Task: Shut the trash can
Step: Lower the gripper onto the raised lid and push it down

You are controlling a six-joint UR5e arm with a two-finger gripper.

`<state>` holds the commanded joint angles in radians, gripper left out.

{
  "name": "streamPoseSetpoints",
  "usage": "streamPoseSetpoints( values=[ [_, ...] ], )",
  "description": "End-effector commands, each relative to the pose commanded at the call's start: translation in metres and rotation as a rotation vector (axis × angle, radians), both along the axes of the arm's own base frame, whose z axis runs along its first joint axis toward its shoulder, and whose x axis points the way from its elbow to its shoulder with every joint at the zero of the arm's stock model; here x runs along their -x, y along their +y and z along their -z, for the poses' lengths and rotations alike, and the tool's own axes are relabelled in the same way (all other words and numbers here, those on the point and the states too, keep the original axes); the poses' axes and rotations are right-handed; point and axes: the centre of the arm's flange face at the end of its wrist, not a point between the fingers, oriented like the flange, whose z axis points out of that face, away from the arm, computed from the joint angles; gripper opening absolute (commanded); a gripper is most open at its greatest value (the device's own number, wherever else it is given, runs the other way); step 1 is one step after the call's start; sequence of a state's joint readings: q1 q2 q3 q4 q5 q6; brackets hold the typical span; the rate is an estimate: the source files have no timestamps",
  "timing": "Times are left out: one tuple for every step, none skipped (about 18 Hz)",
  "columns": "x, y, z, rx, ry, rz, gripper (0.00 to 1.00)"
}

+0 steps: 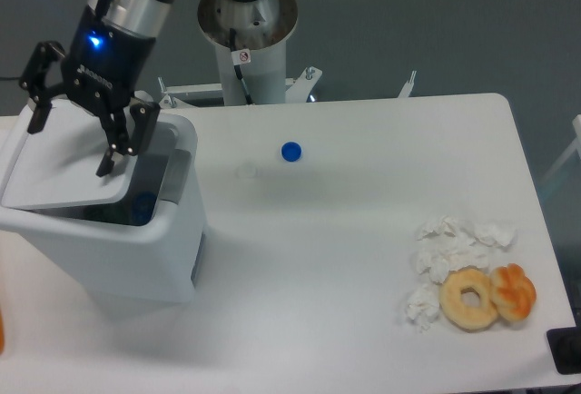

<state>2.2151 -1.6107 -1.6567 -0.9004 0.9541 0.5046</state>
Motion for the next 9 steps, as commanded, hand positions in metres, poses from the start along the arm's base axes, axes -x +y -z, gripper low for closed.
streamPoseSetpoints(
  values=[
    [0.001,-0.001,0.002,0.003,-0.002,0.0,1.0],
    [0.001,-0.001,0.003,0.005,-0.003,-0.002,1.0],
    [0.003,-0.001,0.004,0.006,-0.004,-0.005,1.0],
    [0.003,-0.002,0.004,0.007,-0.008,-0.008,1.0],
    [0.003,-0.003,0.009,0.017,-0.014,-0.009,1.0],
    [0.004,-0.004,0.011,0.027,-0.021,-0.012,1.0],
    [0.005,-0.006,0.013,0.036,-0.03,-0.016,1.0],
    [0.005,-0.008,0.014,0.043,-0.038,-0.02,1.0],
    [0.006,-0.008,0.015,0.051,-0.047,-0.026,1.0]
  ],
)
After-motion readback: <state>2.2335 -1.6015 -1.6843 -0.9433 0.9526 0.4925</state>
